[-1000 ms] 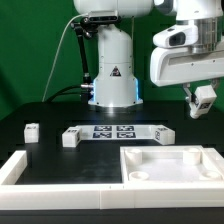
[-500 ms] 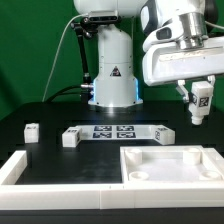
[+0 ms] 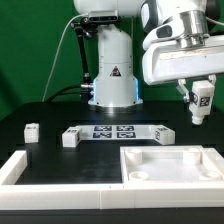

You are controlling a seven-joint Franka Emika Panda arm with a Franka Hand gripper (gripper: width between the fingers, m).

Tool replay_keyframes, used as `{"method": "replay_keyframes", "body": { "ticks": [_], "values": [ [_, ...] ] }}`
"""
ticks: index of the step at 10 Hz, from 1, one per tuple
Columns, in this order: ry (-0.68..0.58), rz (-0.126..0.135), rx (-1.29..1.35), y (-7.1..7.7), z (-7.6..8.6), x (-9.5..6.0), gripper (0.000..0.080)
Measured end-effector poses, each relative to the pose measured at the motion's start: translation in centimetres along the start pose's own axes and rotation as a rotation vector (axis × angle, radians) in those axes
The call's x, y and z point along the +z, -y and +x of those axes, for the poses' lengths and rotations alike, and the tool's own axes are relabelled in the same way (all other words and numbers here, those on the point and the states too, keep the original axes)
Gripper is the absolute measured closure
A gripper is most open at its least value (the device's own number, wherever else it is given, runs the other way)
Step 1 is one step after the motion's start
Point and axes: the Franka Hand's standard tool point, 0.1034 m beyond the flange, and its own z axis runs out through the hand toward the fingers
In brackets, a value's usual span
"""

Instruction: Assemble one leg

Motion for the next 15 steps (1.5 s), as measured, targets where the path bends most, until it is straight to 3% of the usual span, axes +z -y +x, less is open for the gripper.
{"method": "replay_keyframes", "body": {
  "ticks": [5, 6, 8, 11, 12, 13, 15],
  "values": [
    [-0.059, -0.003, -0.05, -2.7, 8.0, 2.7, 0.0512],
    [-0.068, -0.005, -0.062, -3.0, 8.6, 2.9, 0.0512],
    [-0.065, -0.004, -0.064, -2.9, 8.4, 2.9, 0.0512],
    [-0.114, -0.015, -0.063, -3.2, 8.6, 3.0, 0.0512],
    [-0.17, -0.028, -0.058, -3.7, 8.8, 3.8, 0.0512],
    [-0.142, -0.021, -0.05, -3.9, 9.2, 4.9, 0.0512],
    [-0.155, -0.02, -0.036, -4.6, 11.5, 5.6, 0.0512]
  ]
}}
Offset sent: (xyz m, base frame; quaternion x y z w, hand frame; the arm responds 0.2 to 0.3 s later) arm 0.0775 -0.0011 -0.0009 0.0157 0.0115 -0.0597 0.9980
